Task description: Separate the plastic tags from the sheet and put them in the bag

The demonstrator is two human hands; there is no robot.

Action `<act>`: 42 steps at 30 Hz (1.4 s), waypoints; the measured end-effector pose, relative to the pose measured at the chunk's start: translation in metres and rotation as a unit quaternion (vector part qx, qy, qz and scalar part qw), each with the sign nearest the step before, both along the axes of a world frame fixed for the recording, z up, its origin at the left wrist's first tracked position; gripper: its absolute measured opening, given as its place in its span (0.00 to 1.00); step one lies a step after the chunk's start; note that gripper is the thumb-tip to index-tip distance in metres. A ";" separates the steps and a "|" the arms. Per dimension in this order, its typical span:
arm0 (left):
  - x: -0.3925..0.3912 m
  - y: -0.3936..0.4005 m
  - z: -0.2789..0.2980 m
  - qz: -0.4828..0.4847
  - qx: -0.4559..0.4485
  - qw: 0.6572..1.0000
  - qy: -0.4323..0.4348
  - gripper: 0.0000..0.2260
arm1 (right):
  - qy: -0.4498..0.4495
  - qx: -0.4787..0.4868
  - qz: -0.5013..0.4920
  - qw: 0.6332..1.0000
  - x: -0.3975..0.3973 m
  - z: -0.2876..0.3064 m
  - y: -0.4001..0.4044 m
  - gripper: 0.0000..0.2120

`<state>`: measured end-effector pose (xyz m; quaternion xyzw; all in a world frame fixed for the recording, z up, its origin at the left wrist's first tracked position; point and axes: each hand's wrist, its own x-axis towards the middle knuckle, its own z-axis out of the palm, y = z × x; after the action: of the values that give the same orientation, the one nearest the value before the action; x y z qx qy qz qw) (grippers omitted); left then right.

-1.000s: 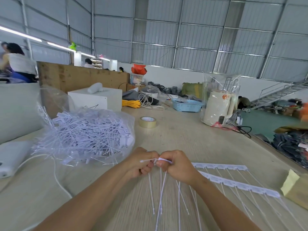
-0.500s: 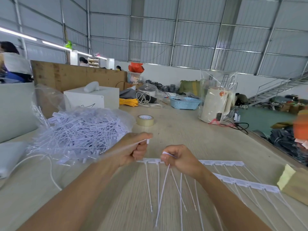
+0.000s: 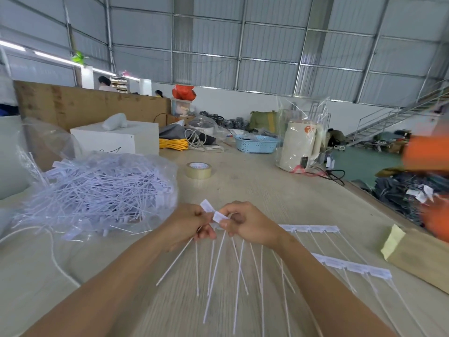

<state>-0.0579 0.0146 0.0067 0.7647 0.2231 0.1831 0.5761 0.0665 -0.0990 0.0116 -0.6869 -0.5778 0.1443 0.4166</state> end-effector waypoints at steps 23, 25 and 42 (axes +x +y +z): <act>0.009 -0.015 -0.004 0.036 -0.002 0.999 -0.029 0.11 | -0.005 -0.008 -0.065 0.998 0.000 0.003 0.000 0.10; 0.010 -0.012 -0.004 0.050 -0.008 0.998 -0.045 0.10 | -0.022 -0.028 -0.065 0.997 0.002 0.004 -0.002 0.04; 0.018 -0.011 -0.001 0.085 0.096 0.989 -0.073 0.16 | -0.040 0.048 -0.059 0.996 -0.010 0.005 0.000 0.07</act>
<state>-0.0397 0.0036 0.0058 0.7790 0.2260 0.3077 0.4975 0.0561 -0.0993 0.0169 -0.7041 -0.5589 0.0639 0.4333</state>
